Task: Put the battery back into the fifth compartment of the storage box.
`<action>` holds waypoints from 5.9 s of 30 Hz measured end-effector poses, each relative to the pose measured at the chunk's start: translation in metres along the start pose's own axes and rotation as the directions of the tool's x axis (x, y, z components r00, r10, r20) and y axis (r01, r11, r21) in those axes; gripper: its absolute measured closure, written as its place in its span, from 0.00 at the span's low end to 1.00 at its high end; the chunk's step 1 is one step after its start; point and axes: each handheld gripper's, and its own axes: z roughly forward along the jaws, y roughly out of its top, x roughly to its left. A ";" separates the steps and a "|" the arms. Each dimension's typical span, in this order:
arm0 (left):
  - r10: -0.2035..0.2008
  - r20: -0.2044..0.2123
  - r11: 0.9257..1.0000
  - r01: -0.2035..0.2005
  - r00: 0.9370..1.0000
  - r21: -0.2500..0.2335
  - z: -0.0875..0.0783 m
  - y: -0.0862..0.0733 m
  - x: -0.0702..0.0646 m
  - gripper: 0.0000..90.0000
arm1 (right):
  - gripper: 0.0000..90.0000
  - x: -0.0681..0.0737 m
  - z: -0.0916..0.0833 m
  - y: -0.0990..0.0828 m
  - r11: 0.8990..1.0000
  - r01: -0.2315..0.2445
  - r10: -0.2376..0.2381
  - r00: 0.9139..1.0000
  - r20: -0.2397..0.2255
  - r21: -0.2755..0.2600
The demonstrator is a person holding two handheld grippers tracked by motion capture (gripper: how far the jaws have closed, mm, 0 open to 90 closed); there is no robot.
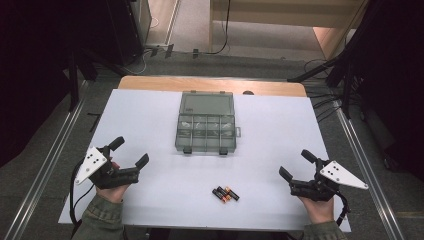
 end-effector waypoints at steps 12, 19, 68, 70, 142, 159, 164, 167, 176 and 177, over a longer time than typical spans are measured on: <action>0.003 0.008 1.000 -0.003 1.000 0.006 0.000 -0.001 0.000 0.00 | 0.02 -0.001 0.000 -0.001 1.000 -0.003 0.003 1.000 -0.004 0.008; 0.009 0.007 1.000 -0.009 1.000 0.006 0.000 0.000 0.000 0.00 | 0.02 -0.001 0.000 -0.002 1.000 -0.001 0.001 1.000 -0.002 0.013; 0.013 0.020 1.000 -0.013 1.000 0.022 0.001 -0.002 -0.003 0.00 | 0.07 0.088 0.083 0.017 0.747 0.331 -0.199 0.939 -0.280 0.577; 0.013 0.021 1.000 -0.013 1.000 0.021 0.001 -0.002 -0.003 0.00 | 0.07 0.090 0.086 0.017 0.730 0.335 -0.196 0.938 -0.286 0.595; 0.003 0.027 1.000 -0.003 1.000 0.025 0.001 -0.002 -0.001 0.00 | 0.87 0.121 0.126 0.023 0.416 0.261 -0.084 0.965 -0.249 0.871; 0.002 0.026 1.000 -0.003 1.000 0.028 0.002 -0.002 -0.001 0.00 | 0.86 0.138 0.134 0.049 0.537 0.242 -0.059 0.966 -0.251 0.808; 0.003 0.025 1.000 -0.003 1.000 0.029 0.002 -0.002 -0.001 0.00 | 0.87 0.141 0.139 0.055 0.581 0.217 -0.037 0.970 -0.241 0.784; 0.006 0.023 1.000 -0.007 1.000 0.030 0.002 -0.003 0.000 0.00 | 0.86 0.141 0.141 0.056 0.593 0.210 -0.028 0.970 -0.241 0.778; 0.005 0.021 1.000 -0.005 1.000 0.030 0.002 -0.002 0.000 0.00 | 0.87 0.144 0.156 0.066 0.670 0.147 0.029 0.974 -0.223 0.728; 0.004 0.021 1.000 -0.005 1.000 0.029 0.002 -0.002 0.000 0.00 | 0.87 0.144 0.156 0.066 0.670 0.147 0.029 0.974 -0.223 0.728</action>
